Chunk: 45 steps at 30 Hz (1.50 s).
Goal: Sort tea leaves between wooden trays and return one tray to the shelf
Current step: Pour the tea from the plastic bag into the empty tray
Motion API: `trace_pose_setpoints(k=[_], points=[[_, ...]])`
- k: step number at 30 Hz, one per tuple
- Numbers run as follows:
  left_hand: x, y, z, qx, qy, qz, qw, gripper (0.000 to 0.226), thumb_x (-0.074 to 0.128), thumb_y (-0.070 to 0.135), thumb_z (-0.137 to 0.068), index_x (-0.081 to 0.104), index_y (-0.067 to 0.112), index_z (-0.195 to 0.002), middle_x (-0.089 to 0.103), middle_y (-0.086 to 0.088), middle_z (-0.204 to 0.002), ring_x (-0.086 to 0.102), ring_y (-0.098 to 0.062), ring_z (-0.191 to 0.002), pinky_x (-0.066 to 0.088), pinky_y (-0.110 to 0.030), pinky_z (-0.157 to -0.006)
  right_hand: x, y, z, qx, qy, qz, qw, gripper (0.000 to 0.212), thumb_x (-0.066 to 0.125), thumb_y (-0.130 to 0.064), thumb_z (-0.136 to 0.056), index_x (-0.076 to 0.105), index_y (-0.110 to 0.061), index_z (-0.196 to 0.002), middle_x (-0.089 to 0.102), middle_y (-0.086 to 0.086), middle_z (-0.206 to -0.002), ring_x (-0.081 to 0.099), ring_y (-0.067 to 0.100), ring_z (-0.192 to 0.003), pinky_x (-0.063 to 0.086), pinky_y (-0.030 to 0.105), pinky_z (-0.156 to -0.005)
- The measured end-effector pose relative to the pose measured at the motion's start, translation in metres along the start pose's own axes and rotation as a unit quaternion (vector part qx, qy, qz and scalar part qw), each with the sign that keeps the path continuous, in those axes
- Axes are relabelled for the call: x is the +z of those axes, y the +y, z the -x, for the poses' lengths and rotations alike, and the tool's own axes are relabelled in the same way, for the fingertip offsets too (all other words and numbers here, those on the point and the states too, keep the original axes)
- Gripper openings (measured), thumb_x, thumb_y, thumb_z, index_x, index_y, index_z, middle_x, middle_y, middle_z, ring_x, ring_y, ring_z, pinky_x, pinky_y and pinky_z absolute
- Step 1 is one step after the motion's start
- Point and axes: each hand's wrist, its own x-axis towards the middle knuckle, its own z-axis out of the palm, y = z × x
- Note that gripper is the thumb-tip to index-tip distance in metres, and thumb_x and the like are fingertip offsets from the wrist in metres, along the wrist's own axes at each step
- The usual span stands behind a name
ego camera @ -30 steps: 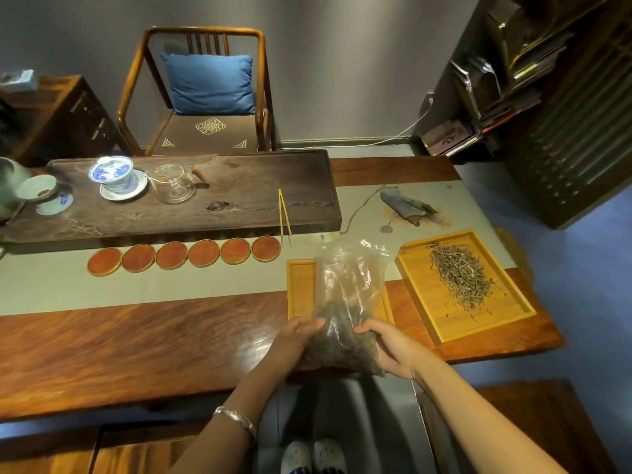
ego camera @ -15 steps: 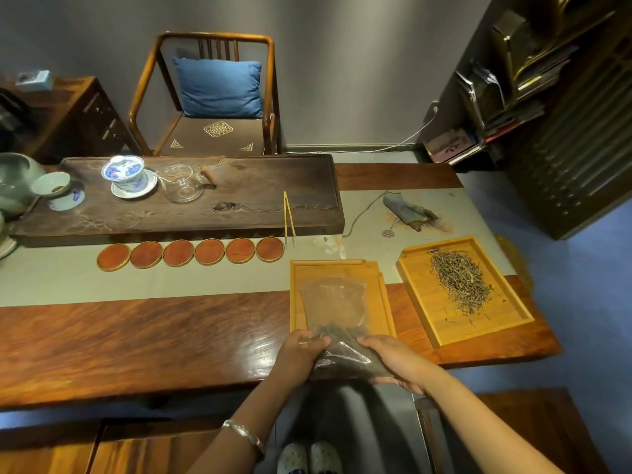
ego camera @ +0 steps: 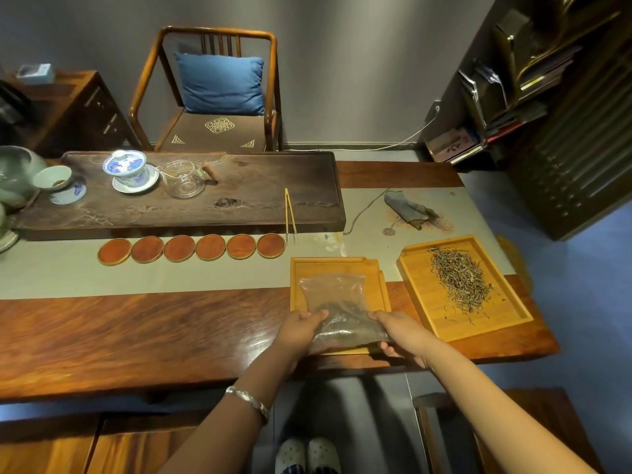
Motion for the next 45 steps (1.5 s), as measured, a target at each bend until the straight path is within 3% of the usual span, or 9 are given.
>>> trace_pose_setpoints(k=[2,6,11,14,23,29,34,39,45], points=[[0.000,0.006,0.003,-0.025,-0.008,0.027,0.999,0.028,0.069,0.027,-0.087,0.051,0.008,-0.095,0.061,-0.013,-0.104,0.073,-0.030,-0.080,0.058,-0.030,-0.050,0.001,-0.004,0.002,-0.009,0.004,0.016,1.000,0.031,0.045,-0.027,-0.098,0.056,0.002,-0.104,0.049,0.003,-0.059,0.041,0.009,-0.041,0.031,0.016,-0.034],[0.002,0.012,0.008,-0.036,-0.020,0.031,0.999,0.028,0.066,0.024,-0.089,0.049,0.006,-0.102,0.061,-0.012,-0.115,0.073,-0.020,-0.057,0.053,-0.021,-0.043,0.001,-0.008,0.004,-0.017,0.012,0.032,0.999,0.026,0.045,-0.024,-0.098,0.054,0.000,-0.093,0.050,0.001,-0.049,0.040,0.009,-0.038,0.031,0.017,-0.034],[0.001,0.018,0.013,-0.031,-0.008,0.049,0.998,0.035,0.068,0.022,-0.088,0.051,0.001,-0.110,0.057,-0.017,-0.123,0.070,-0.031,-0.093,0.056,-0.024,-0.049,-0.001,-0.014,0.006,-0.062,0.015,0.039,0.997,0.027,0.049,-0.016,-0.097,0.055,-0.002,-0.074,0.045,0.004,-0.049,0.039,0.008,-0.034,0.032,0.018,-0.036],[0.000,0.025,0.017,-0.032,-0.016,0.066,0.997,0.033,0.067,0.022,-0.088,0.053,0.001,-0.109,0.059,-0.018,-0.118,0.072,-0.031,-0.084,0.057,-0.025,-0.051,-0.004,-0.020,0.004,-0.092,0.029,0.034,0.995,0.028,0.051,-0.014,-0.096,0.057,-0.002,-0.071,0.046,0.008,-0.051,0.038,0.012,-0.038,0.032,0.021,-0.040],[0.002,0.041,0.023,0.026,-0.001,-0.011,1.000,0.025,0.066,0.027,-0.089,0.050,0.008,-0.090,0.062,-0.020,-0.111,0.070,-0.024,-0.063,0.059,-0.032,-0.058,-0.009,-0.032,-0.005,-0.122,0.086,0.045,0.988,0.019,0.048,-0.011,-0.095,0.060,0.002,-0.093,0.052,0.009,-0.062,0.044,0.014,-0.047,0.037,0.023,-0.041],[-0.004,0.044,0.023,0.056,0.005,-0.005,0.998,0.033,0.067,0.023,-0.088,0.051,0.014,-0.114,0.063,-0.011,-0.111,0.068,-0.027,-0.091,0.061,-0.036,-0.068,-0.010,-0.043,0.009,-0.140,0.088,0.017,0.986,0.017,0.045,-0.007,-0.097,0.058,-0.005,-0.108,0.059,0.013,-0.080,0.047,0.014,-0.052,0.038,0.025,-0.044],[-0.004,0.048,0.028,0.122,0.008,0.005,0.992,0.033,0.067,0.013,-0.087,0.053,0.017,-0.117,0.064,-0.008,-0.102,0.065,-0.015,-0.071,0.050,-0.019,-0.043,-0.016,-0.053,0.023,-0.168,0.068,-0.006,0.983,0.023,0.042,-0.008,-0.098,0.060,-0.004,-0.112,0.061,0.016,-0.088,0.051,0.016,-0.056,0.042,0.023,-0.043],[-0.005,0.047,0.027,0.133,0.001,-0.007,0.991,0.035,0.066,0.012,-0.087,0.054,0.016,-0.120,0.066,-0.015,-0.112,0.067,-0.019,-0.081,0.051,-0.021,-0.054,-0.019,-0.048,0.016,-0.046,0.064,-0.044,0.996,0.036,0.046,-0.037,-0.097,0.054,-0.009,-0.117,0.062,0.014,-0.105,0.065,0.022,-0.079,0.058,0.027,-0.048],[-0.008,0.036,0.023,0.081,-0.013,-0.060,0.995,0.050,0.073,0.020,-0.082,0.048,0.015,-0.125,0.065,-0.008,-0.108,0.067,-0.019,-0.085,0.055,-0.024,-0.062,-0.015,-0.023,-0.003,0.118,0.002,-0.102,0.988,0.031,0.055,-0.039,-0.092,0.055,-0.013,-0.109,0.068,0.013,-0.081,0.069,0.021,-0.055,0.058,0.029,-0.048]])
